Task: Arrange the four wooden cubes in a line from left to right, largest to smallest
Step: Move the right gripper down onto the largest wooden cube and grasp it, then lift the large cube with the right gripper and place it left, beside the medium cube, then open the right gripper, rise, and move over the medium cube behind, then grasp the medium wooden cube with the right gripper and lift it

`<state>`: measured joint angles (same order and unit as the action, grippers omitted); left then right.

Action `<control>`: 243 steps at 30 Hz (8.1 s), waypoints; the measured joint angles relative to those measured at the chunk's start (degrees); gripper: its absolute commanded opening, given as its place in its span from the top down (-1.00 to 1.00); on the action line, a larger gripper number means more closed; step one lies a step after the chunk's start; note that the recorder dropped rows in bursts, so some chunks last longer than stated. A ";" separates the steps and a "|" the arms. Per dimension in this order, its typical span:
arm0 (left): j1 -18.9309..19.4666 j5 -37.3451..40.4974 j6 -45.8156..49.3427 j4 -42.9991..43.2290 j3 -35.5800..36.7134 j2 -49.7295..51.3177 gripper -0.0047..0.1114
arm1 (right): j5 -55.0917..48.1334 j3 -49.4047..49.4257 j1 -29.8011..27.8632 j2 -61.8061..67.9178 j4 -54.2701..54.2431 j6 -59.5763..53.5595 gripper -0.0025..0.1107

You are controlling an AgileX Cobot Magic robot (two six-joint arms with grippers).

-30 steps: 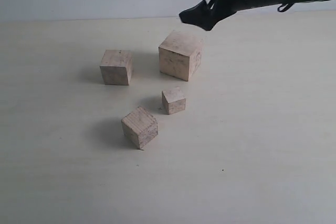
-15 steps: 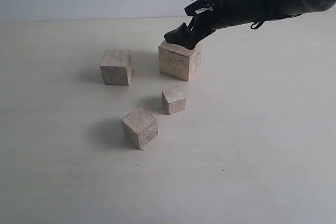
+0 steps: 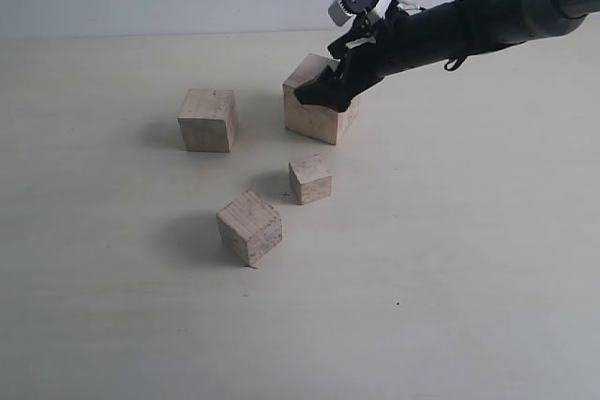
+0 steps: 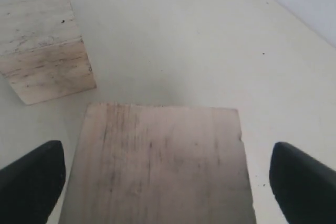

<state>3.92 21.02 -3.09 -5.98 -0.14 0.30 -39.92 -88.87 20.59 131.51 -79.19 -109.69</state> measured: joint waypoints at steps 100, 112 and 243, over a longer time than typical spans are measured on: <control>0.00 0.00 0.00 0.00 0.00 0.00 0.92 | -10.53 -11.99 19.64 5.31 22.44 14.13 -0.82; 0.00 0.00 0.00 0.00 0.00 0.00 0.92 | -10.76 -11.99 19.64 1.37 22.57 16.98 -0.88; 0.00 0.00 0.00 0.00 0.00 0.00 0.92 | -13.03 -47.10 30.28 17.64 89.02 156.83 -0.40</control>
<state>3.92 21.02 -3.09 -5.98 -0.14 0.30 -52.95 -135.97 50.87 149.16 9.83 47.14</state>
